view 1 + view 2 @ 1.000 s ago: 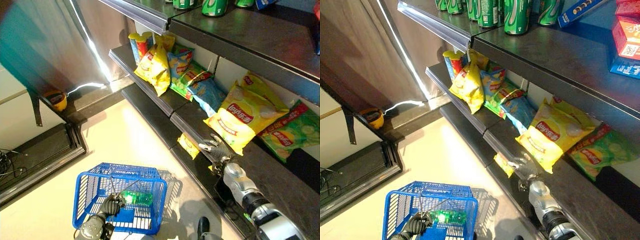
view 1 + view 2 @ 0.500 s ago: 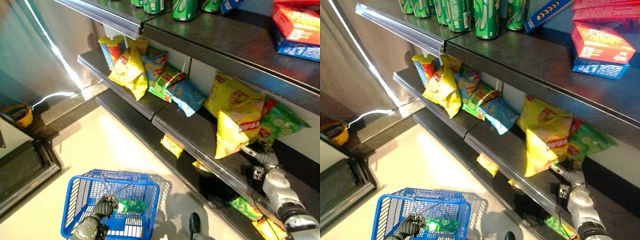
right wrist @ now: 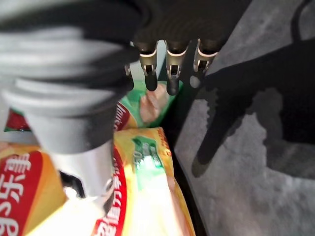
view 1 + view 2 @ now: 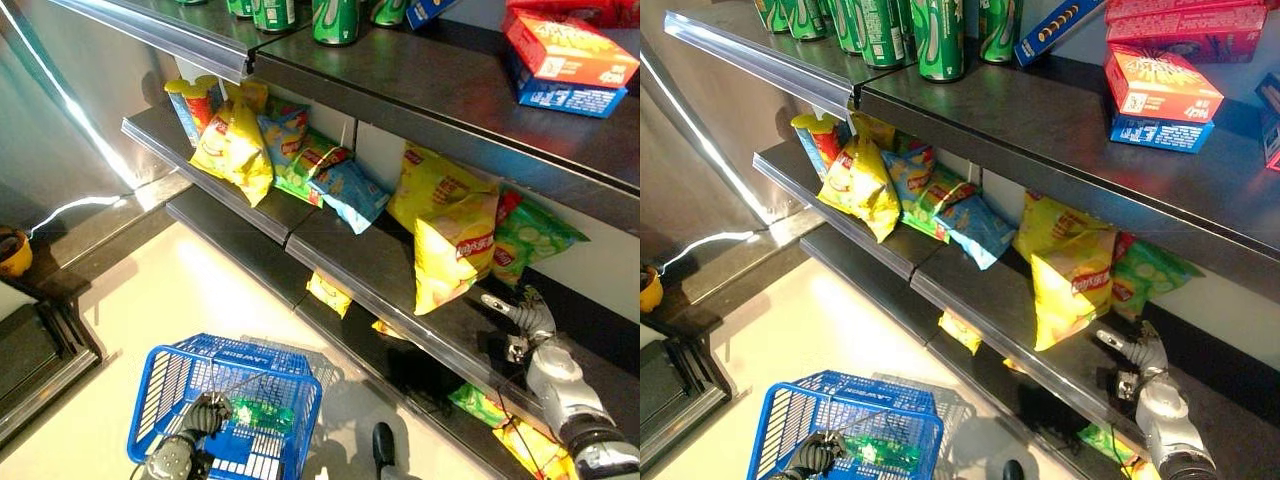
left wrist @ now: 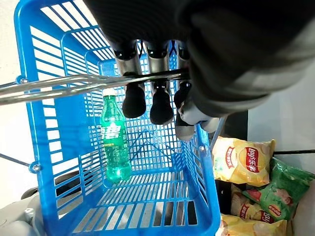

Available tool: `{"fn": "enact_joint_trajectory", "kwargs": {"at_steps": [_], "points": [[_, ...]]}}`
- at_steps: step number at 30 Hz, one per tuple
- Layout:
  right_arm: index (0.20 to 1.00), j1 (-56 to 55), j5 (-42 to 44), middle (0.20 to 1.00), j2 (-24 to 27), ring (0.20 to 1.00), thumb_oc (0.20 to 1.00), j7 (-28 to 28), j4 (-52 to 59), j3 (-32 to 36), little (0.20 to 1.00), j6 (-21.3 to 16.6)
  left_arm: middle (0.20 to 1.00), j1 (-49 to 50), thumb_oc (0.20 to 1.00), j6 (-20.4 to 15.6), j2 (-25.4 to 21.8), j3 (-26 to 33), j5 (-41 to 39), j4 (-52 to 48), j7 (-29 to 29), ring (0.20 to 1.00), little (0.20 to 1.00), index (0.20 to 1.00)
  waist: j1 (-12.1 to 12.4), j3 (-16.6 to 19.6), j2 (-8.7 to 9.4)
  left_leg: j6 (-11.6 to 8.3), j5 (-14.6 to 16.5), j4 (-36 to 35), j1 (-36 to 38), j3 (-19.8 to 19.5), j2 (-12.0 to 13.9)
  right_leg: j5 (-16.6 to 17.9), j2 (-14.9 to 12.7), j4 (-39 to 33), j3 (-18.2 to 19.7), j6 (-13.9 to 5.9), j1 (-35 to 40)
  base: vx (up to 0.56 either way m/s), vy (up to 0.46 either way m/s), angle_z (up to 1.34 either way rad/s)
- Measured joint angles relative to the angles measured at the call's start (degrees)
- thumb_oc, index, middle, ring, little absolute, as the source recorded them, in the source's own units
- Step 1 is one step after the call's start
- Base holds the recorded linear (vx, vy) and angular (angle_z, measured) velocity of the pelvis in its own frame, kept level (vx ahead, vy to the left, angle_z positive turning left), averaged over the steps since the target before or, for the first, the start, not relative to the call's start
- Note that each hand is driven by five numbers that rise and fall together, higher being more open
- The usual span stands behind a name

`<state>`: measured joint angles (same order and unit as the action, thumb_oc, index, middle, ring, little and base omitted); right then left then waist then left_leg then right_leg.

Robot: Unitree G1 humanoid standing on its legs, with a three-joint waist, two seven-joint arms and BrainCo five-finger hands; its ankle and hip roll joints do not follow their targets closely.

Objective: Pick up the snacks into the basket

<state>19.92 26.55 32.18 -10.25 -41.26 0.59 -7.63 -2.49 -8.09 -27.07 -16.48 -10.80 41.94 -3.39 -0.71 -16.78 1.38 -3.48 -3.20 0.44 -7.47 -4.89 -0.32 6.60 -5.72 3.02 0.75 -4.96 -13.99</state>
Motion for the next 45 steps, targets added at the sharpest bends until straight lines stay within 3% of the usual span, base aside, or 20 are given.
{"fn": "enact_joint_trajectory", "kwargs": {"at_steps": [5,17,22,30,45], "points": [[1.0,0.05,-0.18,1.0,0.27,1.0,1.0,-0.97,-0.83,3.51,1.0,-0.07,0.2,0.13,0.2,0.0,-0.01,0.3,0.0,0.0,0.0,0.2,0.2,0.2,-0.04,-0.14,0.25,0.0,0.01,-0.08,0.19,0.35,0.07,0.12,0.14,-0.16,0.39,0.03,0.01,0.0,0.001,-0.04],[1.0,6.4,0.17,1.0,2.76,1.0,1.0,-3.18,-7.5,3.71,1.0,-0.26,0.2,-0.1,0.2,-0.03,-0.46,1.06,-0.1,-0.35,0.04,0.2,0.2,0.2,0.01,-2.27,0.27,0.06,0.0,-0.96,1.28,4.13,0.17,1.26,-0.35,-0.26,1.67,-0.57,-1.32,-0.03,0.001,-0.17],[1.0,11.59,1.02,1.0,5.75,1.0,1.0,-3.45,-11.18,3.19,1.0,-0.25,0.2,-0.65,0.2,-0.1,-0.48,0.72,-0.14,-0.46,0.19,0.2,0.2,0.2,0.0,-3.41,-1.03,0.2,-0.1,-0.97,0.62,4.73,-0.13,1.81,-0.44,-0.35,1.82,-0.12,-2.17,-0.03,0.01,-0.04],[1.0,21.0,1.2,1.0,13.31,1.0,1.0,-3.46,-13.35,1.4,1.0,-0.04,0.2,-1.1,0.2,-0.17,-0.62,-0.21,-2.45,-3.51,1.11,0.2,0.2,0.2,0.17,-5.8,-4.85,0.42,-0.41,-0.64,-1.07,4.11,-0.19,1.84,-0.97,-0.19,1.06,-0.1,-3.3,-0.01,-0.043,0.06],[1.0,23.87,0.59,1.0,13.49,1.0,1.0,-1.18,-12.65,-5.8,1.0,0.11,0.2,-2.66,0.2,-0.16,-0.79,-0.93,-2.46,-4.67,1.82,0.2,0.2,0.2,0.26,-6.19,-5.58,0.71,-0.72,0.1,-2.97,2.27,-1.17,0.71,-1.89,2.43,-0.28,0.05,-5.17,0.0,-0.041,0.07]]}}
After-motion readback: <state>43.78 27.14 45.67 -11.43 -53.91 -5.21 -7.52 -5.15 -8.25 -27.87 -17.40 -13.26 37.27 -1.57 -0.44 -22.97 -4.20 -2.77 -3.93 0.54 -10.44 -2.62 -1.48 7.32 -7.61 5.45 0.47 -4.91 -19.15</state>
